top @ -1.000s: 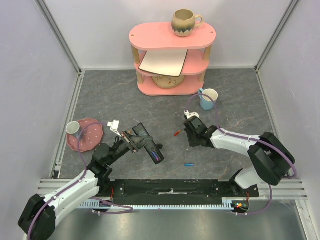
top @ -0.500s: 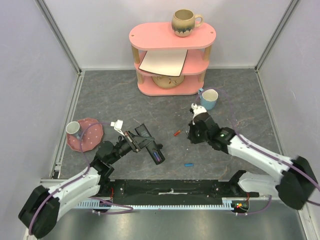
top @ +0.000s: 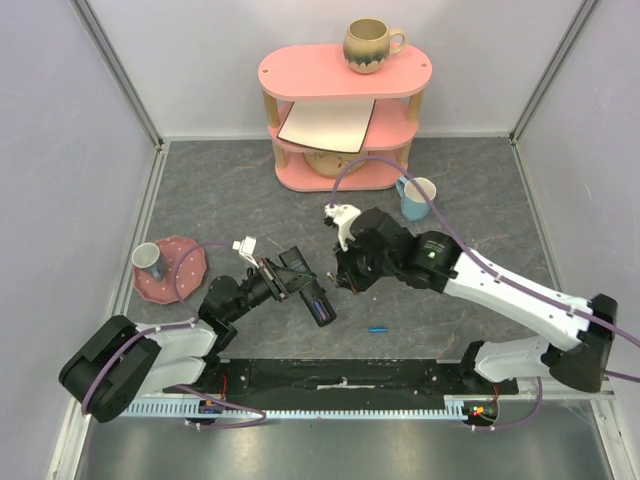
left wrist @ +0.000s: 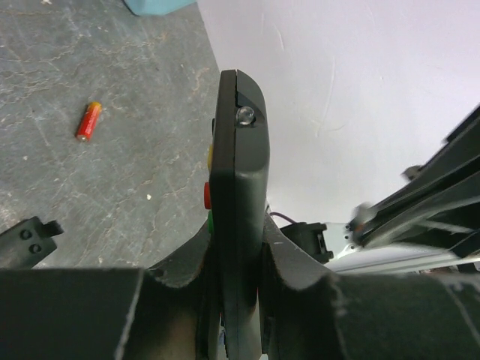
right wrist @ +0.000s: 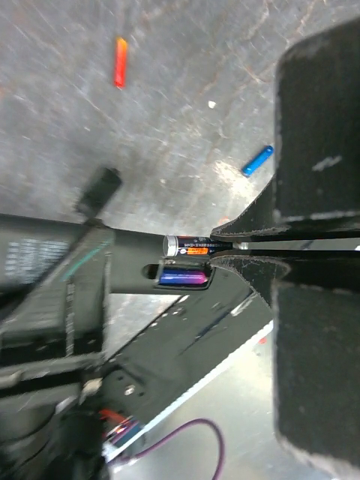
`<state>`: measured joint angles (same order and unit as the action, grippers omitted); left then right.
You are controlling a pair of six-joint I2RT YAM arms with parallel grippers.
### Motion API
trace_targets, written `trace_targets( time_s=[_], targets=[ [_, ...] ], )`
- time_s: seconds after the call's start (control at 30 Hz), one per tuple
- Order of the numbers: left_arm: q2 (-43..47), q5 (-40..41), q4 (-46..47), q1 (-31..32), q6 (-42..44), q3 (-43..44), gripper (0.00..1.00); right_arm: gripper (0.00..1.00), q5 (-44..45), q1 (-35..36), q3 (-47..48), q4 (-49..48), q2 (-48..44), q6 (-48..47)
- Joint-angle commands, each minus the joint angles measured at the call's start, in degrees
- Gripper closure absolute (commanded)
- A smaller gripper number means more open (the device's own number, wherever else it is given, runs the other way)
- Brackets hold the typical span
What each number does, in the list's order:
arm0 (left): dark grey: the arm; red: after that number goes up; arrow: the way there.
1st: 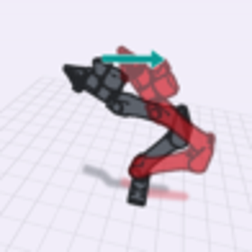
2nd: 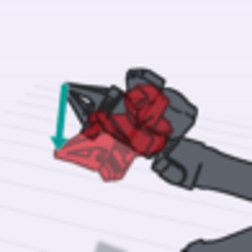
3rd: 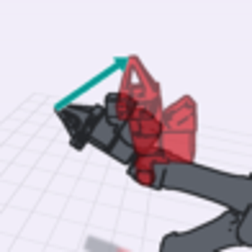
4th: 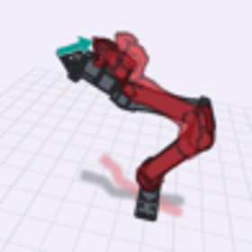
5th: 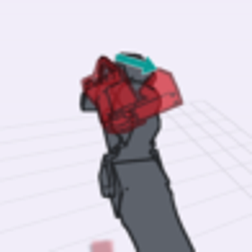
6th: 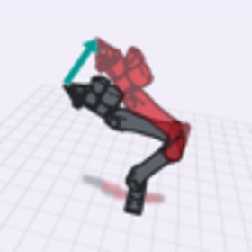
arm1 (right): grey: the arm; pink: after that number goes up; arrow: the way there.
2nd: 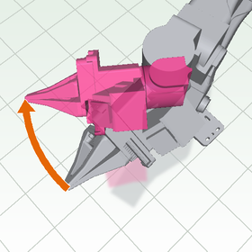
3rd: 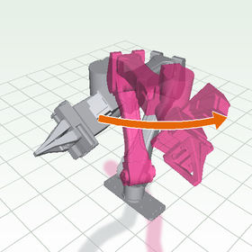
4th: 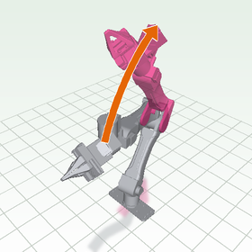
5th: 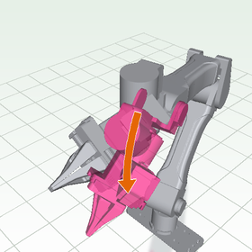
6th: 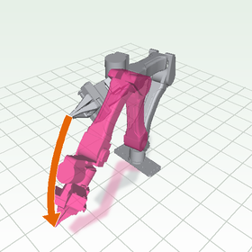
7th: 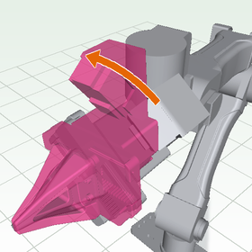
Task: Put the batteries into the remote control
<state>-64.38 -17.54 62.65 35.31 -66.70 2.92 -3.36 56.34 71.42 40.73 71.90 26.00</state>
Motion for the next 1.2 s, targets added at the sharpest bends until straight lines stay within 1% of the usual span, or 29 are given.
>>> trace_targets(
  time_s=[0.0, 0.27, 0.4, 0.53, 0.7, 0.8, 0.93, 1.17],
  targets=[
    [-1.6, -1.0, 10.5, -0.2, -3.6, 1.5, 0.98, 1.00, -3.7, 1.8, 2.8, 7.3, 3.6, -1.0],
    [-2.6, 2.3, 10.2, -0.2, -6.5, 1.6, 0.98, 1.00, -3.2, 4.1, 7.1, 11.6, 7.8, -0.8],
    [-3.3, 5.0, 9.0, -0.1, -10.9, 1.0, 0.98, 1.00, -3.1, 5.1, 7.6, 12.6, 9.2, -0.5],
    [-2.0, 7.3, 6.5, 0.1, -13.8, 0.2, 0.98, 1.00, -2.5, 5.2, 8.8, 14.9, 11.7, -0.8],
    [2.1, 9.0, 0.5, 0.3, -13.4, 0.0, 0.98, 1.00, -1.8, 5.2, 10.5, 16.4, 13.1, -1.3],
    [4.3, 9.2, -1.1, 0.4, -12.8, 0.0, 0.98, 1.00, -1.7, 5.2, 11.4, 16.8, 14.2, -1.4],
    [5.6, 9.2, -1.6, 0.5, -12.3, -0.4, 0.98, 1.00, -1.7, 5.1, 12.7, 17.4, 15.5, -1.5],
    [5.4, 9.2, -1.0, 0.8, -12.0, -0.6, 0.98, 1.00, -1.9, 5.2, 13.7, 17.9, 17.2, -2.0]
  ],
)
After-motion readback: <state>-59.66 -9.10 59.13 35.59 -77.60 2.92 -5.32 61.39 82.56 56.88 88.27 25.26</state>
